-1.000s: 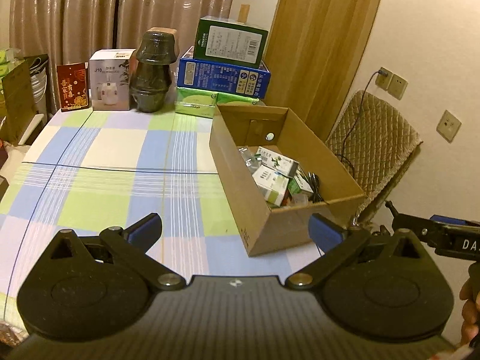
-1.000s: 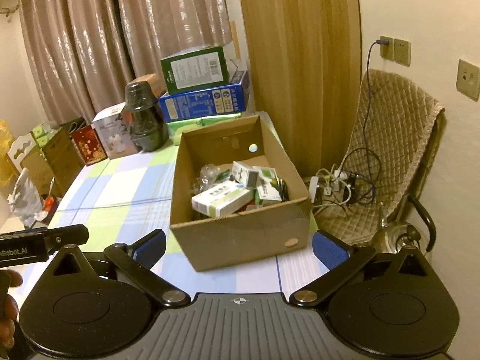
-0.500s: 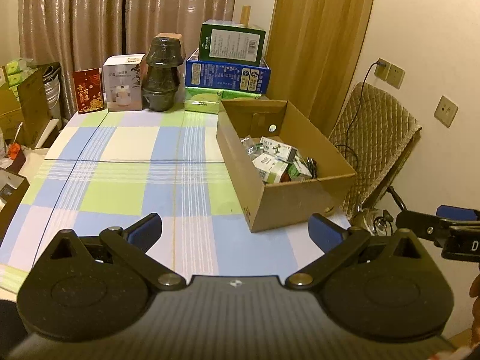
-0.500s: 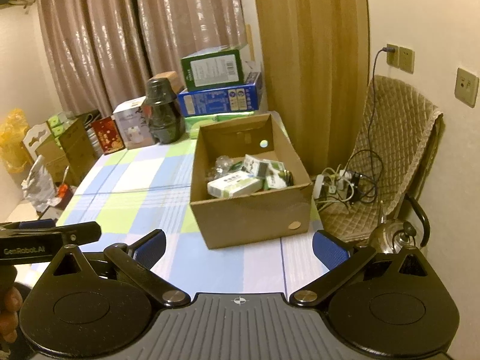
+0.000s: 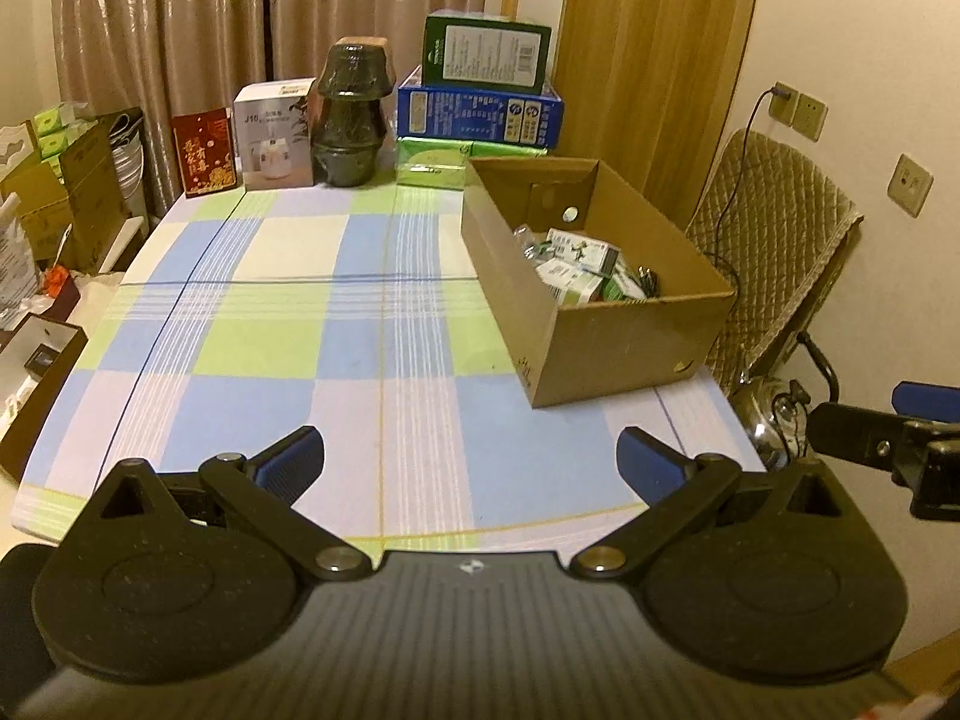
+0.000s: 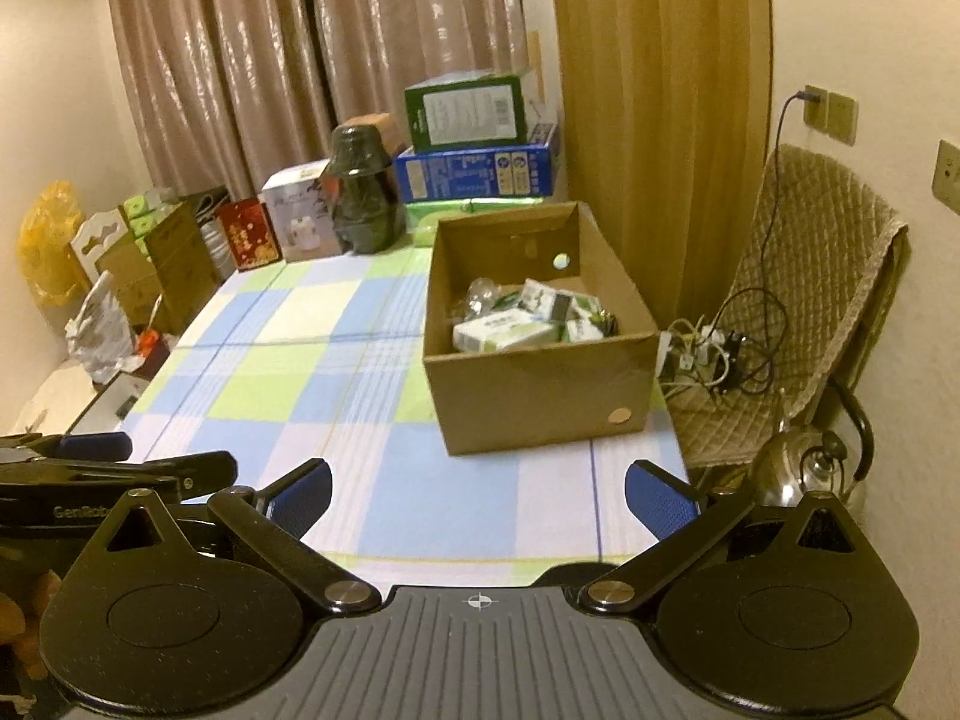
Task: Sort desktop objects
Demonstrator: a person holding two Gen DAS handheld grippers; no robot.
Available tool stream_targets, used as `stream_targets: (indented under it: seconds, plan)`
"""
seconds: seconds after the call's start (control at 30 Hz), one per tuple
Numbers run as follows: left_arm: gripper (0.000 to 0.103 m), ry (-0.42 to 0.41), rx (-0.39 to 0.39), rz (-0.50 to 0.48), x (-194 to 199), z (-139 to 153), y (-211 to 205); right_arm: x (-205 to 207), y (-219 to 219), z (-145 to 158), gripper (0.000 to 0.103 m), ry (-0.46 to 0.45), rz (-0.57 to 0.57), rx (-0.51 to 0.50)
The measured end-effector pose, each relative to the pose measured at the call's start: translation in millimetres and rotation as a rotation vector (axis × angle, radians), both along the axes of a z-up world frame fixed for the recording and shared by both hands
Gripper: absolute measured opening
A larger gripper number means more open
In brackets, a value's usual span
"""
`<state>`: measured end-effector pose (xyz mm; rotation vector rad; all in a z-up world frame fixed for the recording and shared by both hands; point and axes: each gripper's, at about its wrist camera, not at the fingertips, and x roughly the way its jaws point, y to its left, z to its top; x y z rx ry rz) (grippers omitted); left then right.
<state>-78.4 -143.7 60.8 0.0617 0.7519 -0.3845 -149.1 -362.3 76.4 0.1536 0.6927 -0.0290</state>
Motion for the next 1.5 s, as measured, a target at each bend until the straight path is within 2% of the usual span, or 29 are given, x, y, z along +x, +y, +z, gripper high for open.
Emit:
stream_targets:
  seconds: [1.5]
  plan:
    - [0.102, 0.019, 0.012, 0.028, 10.7, -15.7, 9.6, 15.4, 10.3, -23.7, 0.101, 0.078, 0.008, 0.0]
